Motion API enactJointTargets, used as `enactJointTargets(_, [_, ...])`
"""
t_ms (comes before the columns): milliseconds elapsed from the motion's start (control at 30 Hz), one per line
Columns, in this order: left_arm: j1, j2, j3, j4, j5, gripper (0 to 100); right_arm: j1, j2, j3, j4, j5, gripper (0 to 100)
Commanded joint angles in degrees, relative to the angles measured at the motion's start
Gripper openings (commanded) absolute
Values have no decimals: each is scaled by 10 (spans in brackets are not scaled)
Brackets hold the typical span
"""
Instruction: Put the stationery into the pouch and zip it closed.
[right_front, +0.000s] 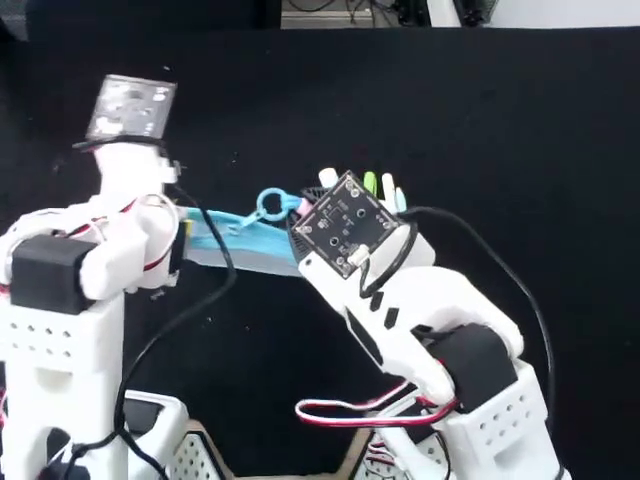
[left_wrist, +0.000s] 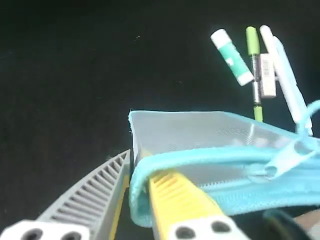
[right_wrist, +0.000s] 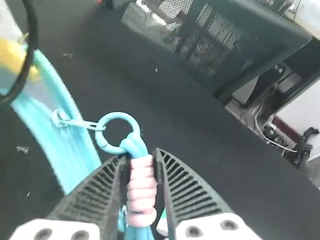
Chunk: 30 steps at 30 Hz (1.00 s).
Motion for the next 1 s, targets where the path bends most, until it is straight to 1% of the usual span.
enactJointTargets(0, [-63, -47, 15, -32, 48, 30, 13, 12, -9, -75, 3, 11])
enactJointTargets(100, [-77, -84, 41, -72, 75, 30, 13, 42, -21, -119, 3, 11])
enactJointTargets(233, [-91, -152, 92, -109, 74, 30, 34, 94, -58, -121, -1, 11])
enactJointTargets(300, [-109, -185, 145, -142, 73, 30, 53, 112, -63, -121, 3, 11])
enactJointTargets(400, [-146, -221, 247, -213, 68, 30, 75, 136, -58, -122, 4, 11])
enactJointTargets(467, [-159, -228, 313, -277, 49, 30, 87, 152, -56, -122, 4, 11])
enactJointTargets(533, [-161, -228, 356, -323, 37, 30, 95, 166, -56, -122, 4, 11])
enactJointTargets(600, [-161, -226, 371, -337, 32, 30, 101, 176, -56, -122, 4, 11])
enactJointTargets(833, [-160, -226, 364, -341, 33, 30, 104, 214, -56, -123, 4, 11])
enactJointTargets(967, [-157, -226, 378, -341, 40, 30, 129, 255, -56, -124, 4, 11])
